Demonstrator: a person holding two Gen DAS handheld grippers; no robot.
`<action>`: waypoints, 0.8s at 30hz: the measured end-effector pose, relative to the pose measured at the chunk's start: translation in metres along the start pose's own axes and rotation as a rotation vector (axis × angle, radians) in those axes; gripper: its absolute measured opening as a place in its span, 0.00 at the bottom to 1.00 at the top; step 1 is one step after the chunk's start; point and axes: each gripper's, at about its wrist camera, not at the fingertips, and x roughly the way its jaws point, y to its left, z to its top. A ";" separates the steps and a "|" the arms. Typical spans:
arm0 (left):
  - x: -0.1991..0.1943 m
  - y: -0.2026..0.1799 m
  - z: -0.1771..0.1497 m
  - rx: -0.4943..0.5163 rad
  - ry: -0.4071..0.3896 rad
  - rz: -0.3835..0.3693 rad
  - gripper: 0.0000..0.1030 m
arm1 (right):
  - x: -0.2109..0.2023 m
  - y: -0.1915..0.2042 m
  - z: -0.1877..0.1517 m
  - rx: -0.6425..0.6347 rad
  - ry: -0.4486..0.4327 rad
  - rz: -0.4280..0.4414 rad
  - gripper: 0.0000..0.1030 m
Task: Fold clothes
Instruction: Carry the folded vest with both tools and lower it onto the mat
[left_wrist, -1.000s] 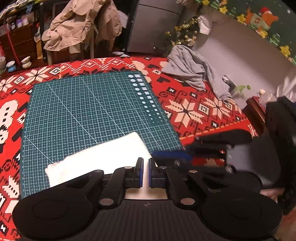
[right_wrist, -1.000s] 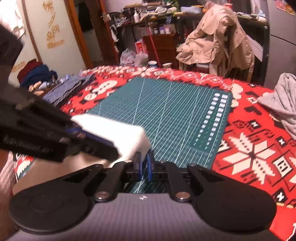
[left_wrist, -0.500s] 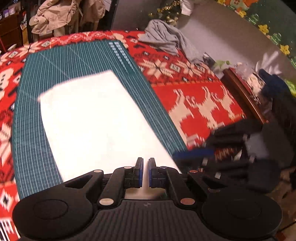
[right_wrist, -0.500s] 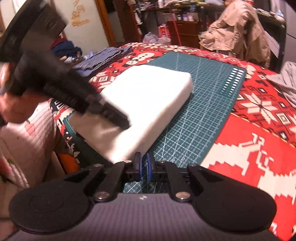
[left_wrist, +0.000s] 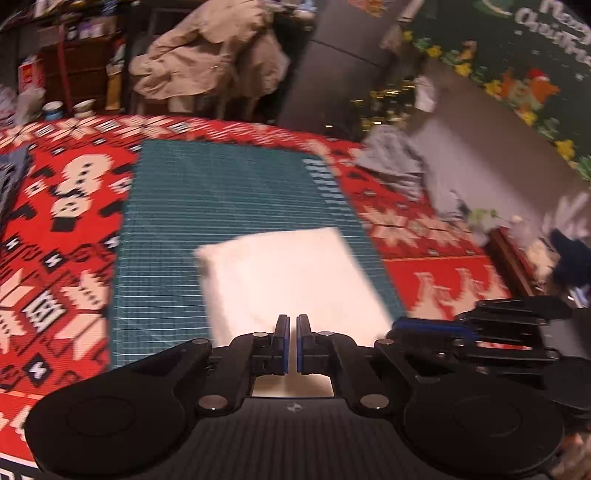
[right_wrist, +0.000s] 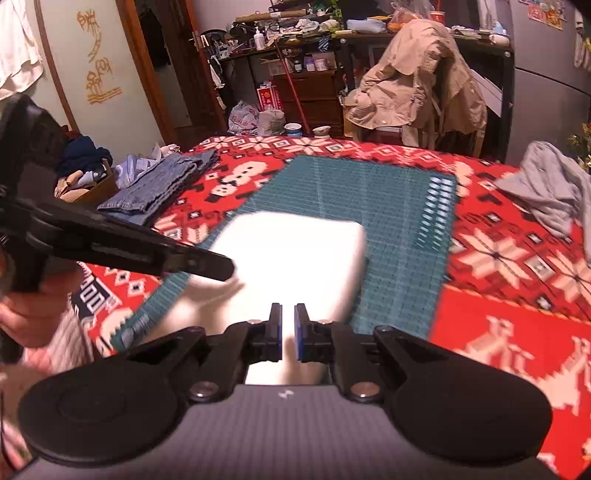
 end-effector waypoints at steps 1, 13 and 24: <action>0.003 0.006 -0.001 -0.005 0.000 0.012 0.02 | 0.008 0.005 0.005 0.001 0.000 -0.005 0.08; -0.006 0.048 -0.008 -0.149 -0.021 -0.056 0.02 | 0.080 0.043 0.026 0.023 0.083 -0.120 0.08; 0.009 0.065 0.011 -0.209 -0.038 -0.118 0.22 | 0.085 0.042 0.021 0.086 0.099 -0.137 0.09</action>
